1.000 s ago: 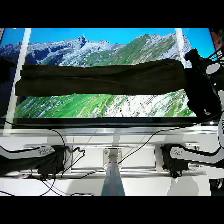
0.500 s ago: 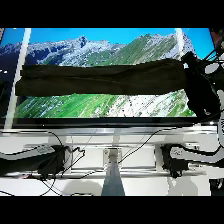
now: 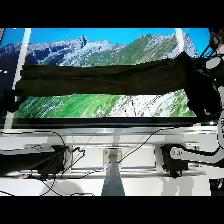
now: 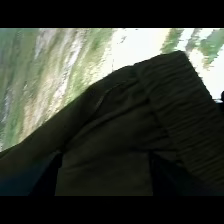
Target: Fold the clothes and pants, and hang the long-sleeved shirts on hangers.
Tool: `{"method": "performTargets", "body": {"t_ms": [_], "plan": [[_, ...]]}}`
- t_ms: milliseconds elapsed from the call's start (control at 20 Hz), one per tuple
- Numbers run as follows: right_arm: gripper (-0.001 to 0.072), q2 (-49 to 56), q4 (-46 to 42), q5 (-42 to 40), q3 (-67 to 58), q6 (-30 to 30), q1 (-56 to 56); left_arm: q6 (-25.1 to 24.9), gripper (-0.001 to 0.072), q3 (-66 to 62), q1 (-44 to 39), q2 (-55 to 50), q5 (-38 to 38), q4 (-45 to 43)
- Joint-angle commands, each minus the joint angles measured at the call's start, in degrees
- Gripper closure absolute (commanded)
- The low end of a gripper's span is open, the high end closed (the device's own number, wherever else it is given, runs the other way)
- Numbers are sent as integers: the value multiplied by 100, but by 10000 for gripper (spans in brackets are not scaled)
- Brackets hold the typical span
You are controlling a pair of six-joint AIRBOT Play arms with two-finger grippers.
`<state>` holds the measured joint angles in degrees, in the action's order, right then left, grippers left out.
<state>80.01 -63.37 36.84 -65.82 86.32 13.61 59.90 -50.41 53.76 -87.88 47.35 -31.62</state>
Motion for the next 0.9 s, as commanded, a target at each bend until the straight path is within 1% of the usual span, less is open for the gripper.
{"method": "performTargets", "body": {"t_ms": [0, 50, 100, 150, 200, 250, 350, 400, 450, 500, 600, 650, 750, 850], "plan": [[92, 2, 7, 284, -413, -98, -302, -1200, 90, 31, -396, -387, -638, 1449], [93, 2, 7, 293, -511, -98, -424, -1366, 113, 28, -522, -444, -903, 1661], [95, 2, 2, 321, -595, -98, -546, -1440, 195, 26, -623, -472, -1128, 1766], [121, 4, -4, 356, -671, -98, -675, -1438, 362, 22, -697, -470, -1268, 1786], [213, 4, -22, 396, -750, -105, -824, -1438, 575, -24, -706, -468, -1239, 1786], [314, 4, -59, 396, -824, -116, -964, -1447, 692, -136, -710, -457, -1088, 1764], [510, 4, -149, 267, -966, -319, -1300, -1453, 693, -498, -717, -352, -693, 1451], [575, 11, -160, 140, -1019, -358, -1482, -1449, 694, -741, -767, -234, -498, 1075], [657, 13, -164, -35, -1038, -354, -1650, -1392, 694, -975, -837, -85, -343, 638], [683, 20, -162, -240, -1038, -343, -1821, -1235, 694, -1207, -925, 98, -225, 166], [683, 144, -157, -505, -1137, -184, -2177, -938, 694, -1631, -1169, 557, 26, -656], [683, 271, -153, -509, -1261, -57, -2334, -929, 694, -1810, -1322, 826, 192, -907], [683, 647, -131, -459, -1622, 208, -2704, -929, 693, -1978, -1650, 1381, 459, -975], [683, 1172, -55, -323, -2081, 463, -3171, -881, 693, -1978, -2065, 1917, 560, -973]]}}
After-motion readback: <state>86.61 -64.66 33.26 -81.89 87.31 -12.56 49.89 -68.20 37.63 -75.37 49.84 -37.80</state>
